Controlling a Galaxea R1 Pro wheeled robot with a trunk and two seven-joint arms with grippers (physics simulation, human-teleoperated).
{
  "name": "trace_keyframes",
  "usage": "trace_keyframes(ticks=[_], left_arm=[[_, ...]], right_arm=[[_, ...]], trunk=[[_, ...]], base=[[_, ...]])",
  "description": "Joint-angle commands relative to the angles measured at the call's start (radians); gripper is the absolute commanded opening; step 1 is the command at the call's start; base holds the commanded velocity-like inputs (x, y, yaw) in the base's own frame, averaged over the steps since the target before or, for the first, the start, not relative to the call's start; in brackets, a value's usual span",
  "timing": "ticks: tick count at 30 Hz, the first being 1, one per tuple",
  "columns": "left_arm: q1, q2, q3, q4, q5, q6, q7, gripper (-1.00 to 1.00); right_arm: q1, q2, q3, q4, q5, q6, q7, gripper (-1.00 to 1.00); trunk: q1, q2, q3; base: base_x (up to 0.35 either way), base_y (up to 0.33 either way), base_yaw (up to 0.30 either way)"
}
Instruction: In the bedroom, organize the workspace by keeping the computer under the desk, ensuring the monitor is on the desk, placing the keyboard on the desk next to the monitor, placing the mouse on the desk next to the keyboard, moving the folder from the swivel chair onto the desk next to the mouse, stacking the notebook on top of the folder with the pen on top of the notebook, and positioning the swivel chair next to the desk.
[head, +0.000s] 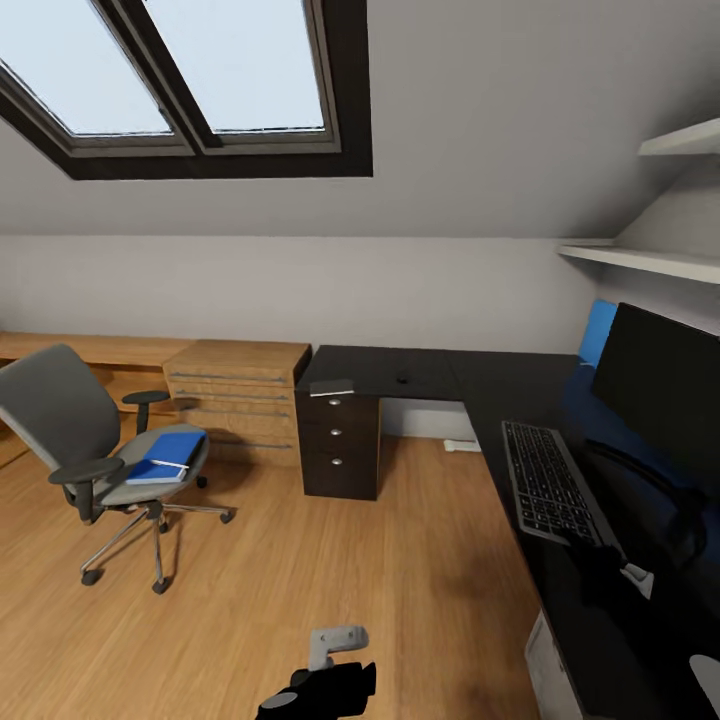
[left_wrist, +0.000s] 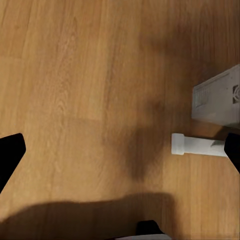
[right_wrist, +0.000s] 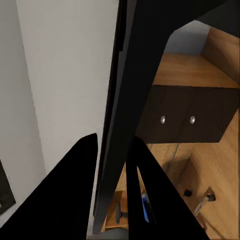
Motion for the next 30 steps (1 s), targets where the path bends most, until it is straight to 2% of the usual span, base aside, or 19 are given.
trace_keyframes(ticks=[1,7,15,21,30], left_arm=[[-0.001,0.001,0.003,-0.001,0.011,0.002,0.009,1.00],[-0.001,0.001,0.003,0.000,0.011,0.002,0.005,1.00],[-0.001,0.001,0.002,0.002,0.010,0.002,0.007,1.00],[-0.001,0.002,0.007,0.002,0.013,0.001,0.008,1.00],[-0.001,0.003,0.011,0.005,0.014,0.000,0.004,1.00]], right_arm=[[-0.002,-0.002,0.015,0.000,0.003,0.011,-0.016,-1.00],[-0.002,-0.013,0.023,-0.001,0.009,0.012,-0.029,-1.00],[-0.002,-0.013,0.025,-0.001,0.009,0.012,-0.030,-1.00],[-0.002,-0.009,0.072,-0.002,0.009,0.008,-0.028,-1.00],[-0.002,-0.008,0.095,-0.001,0.009,0.003,-0.029,-1.00]], trunk=[[0.000,-0.001,-0.001],[0.000,-0.001,-0.001],[0.000,-0.001,-0.001],[0.000,-0.001,-0.001],[0.000,-0.001,-0.001]], base=[[-0.005,-0.003,0.000],[-0.017,-0.065,0.000],[-0.102,-0.284,0.000],[-0.079,-0.242,0.000],[-0.003,-0.040,0.000]])
